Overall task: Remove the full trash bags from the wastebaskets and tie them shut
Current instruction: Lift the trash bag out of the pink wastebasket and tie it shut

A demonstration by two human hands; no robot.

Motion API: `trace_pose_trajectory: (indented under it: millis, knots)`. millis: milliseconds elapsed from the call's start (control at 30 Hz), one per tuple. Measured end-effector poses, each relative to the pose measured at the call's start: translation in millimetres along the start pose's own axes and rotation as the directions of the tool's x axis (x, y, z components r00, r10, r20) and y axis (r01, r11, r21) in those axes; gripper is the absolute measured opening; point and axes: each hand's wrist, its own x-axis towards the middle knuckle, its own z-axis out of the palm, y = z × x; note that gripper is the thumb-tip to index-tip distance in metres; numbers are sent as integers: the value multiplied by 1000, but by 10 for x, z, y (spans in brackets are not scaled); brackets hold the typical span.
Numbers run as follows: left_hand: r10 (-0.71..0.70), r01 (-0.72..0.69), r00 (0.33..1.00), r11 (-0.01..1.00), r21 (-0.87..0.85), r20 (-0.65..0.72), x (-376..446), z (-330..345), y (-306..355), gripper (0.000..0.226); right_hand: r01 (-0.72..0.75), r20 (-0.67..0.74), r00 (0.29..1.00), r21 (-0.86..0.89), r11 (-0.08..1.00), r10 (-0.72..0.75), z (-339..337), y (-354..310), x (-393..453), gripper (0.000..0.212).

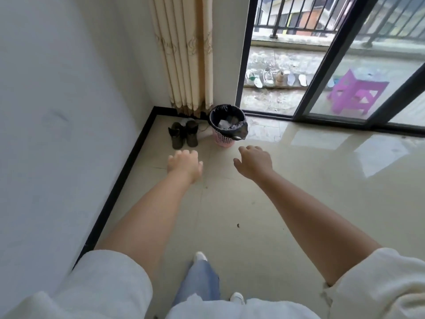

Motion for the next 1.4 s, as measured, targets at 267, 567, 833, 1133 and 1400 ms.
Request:
trace_pose_trajectory:
  millis: [267,567,833,1133,1400]
  knots:
    - [74,-74,997,997,6,1,2569,-479,-202,43,-66,-44,997,70,995,69,-160,22,2467,38]
    - [198,-212,972,971,110,125,4922,-830,-125,41,-217,77,975,123,968,209,-127,326,4537,35]
    - [312,-350,926,920,176,213,6873,-319,82,42,-337,207,929,128,933,307,679,642,6169,33]
    - [415,-480,850,864,152,324,8187,1324,52,41,-466,321,848,70,882,422,2327,795,6989,33]
    - [820,-807,571,570,154,-43,8947,2997,119,37,-182,27,983,-35,983,183,3758,1180,7598,51]
